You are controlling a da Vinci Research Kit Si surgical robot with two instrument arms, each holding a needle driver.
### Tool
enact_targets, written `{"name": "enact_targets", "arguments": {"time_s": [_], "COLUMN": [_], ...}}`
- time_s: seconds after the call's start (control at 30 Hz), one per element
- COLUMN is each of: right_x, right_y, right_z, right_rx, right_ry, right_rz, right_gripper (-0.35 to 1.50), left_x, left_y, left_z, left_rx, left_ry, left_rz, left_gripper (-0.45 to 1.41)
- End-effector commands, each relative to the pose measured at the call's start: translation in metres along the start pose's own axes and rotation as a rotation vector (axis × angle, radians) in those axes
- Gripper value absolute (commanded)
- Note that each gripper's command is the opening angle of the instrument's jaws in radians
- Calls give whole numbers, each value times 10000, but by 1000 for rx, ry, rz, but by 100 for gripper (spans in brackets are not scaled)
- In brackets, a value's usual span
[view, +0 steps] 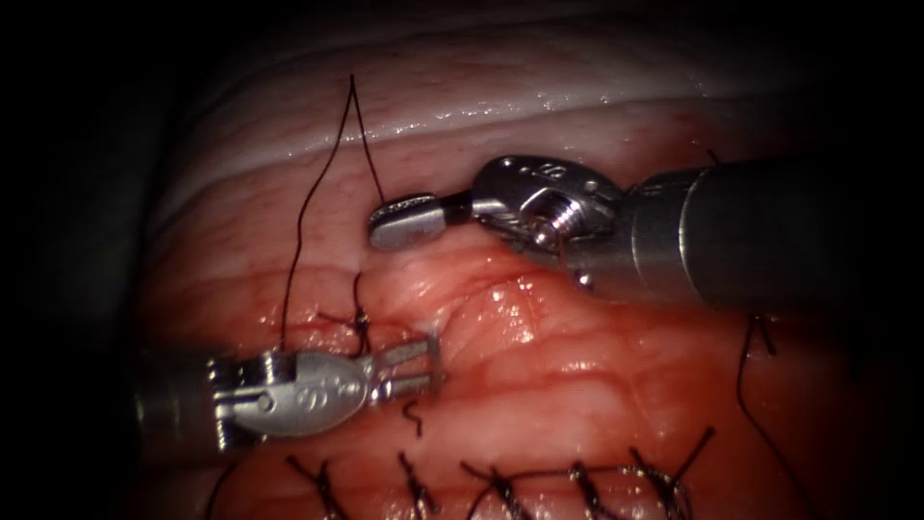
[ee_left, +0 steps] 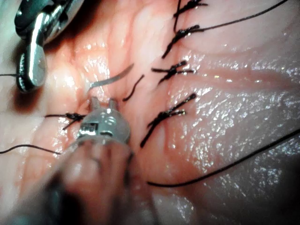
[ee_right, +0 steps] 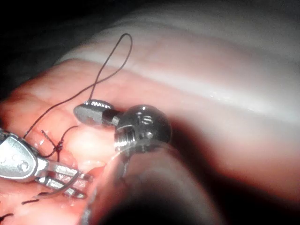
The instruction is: Wound Closure
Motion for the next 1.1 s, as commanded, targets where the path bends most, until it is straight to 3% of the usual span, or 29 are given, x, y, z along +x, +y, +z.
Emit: {"name": "enact_targets", "arguments": {"time_s": [0.03,0.17,0.27,0.3,0.33,0.37,0.43,0.5,0.6,0.63,0.67,0.73,0.77,0.8,0.9,1.1], "right_x": [-1,5,15,18,22,26,31,34,33,32,29,28,27,26,25,21], "right_y": [-1,2,11,14,18,24,33,40,46,47,45,44,43,41,36,30], "right_z": [7,2,-8,-12,-17,-23,-34,-43,-55,-58,-66,-69,-71,-75,-78,-77], "right_rx": [11,3,-48,-62,-76,-87,-89,-85,-93,-96,-100,-105,-111,-111,-108,-128], "right_ry": [6,26,63,81,102,121,154,172,173,172,170,171,173,171,172,181], "right_rz": [0,0,-61,-58,-60,-56,-53,-53,-72,-73,-73,-73,-72,-72,-69,-50], "right_gripper": [-35,-35,29,31,46,78,113,128,123,111,41,37,41,62,91,106], "left_x": [-1,1,3,4,5,6,9,11,18,21,27,30,33,35,39,41], "left_y": [1,2,5,6,8,9,11,12,10,8,6,4,3,2,0,-5], "left_z": [7,6,2,1,0,-1,-3,-5,-8,-9,-11,-12,-12,-12,-9,8], "left_rx": [2,8,13,17,13,9,5,14,27,38,50,57,61,63,64,73], "left_ry": [3,11,17,16,23,30,52,71,100,112,130,141,145,146,145,143], "left_rz": [-1,13,40,58,75,86,119,139,159,165,169,175,178,181,182,179], "left_gripper": [-1,0,2,2,2,2,7,11,12,14,14,14,14,16,16,22]}}
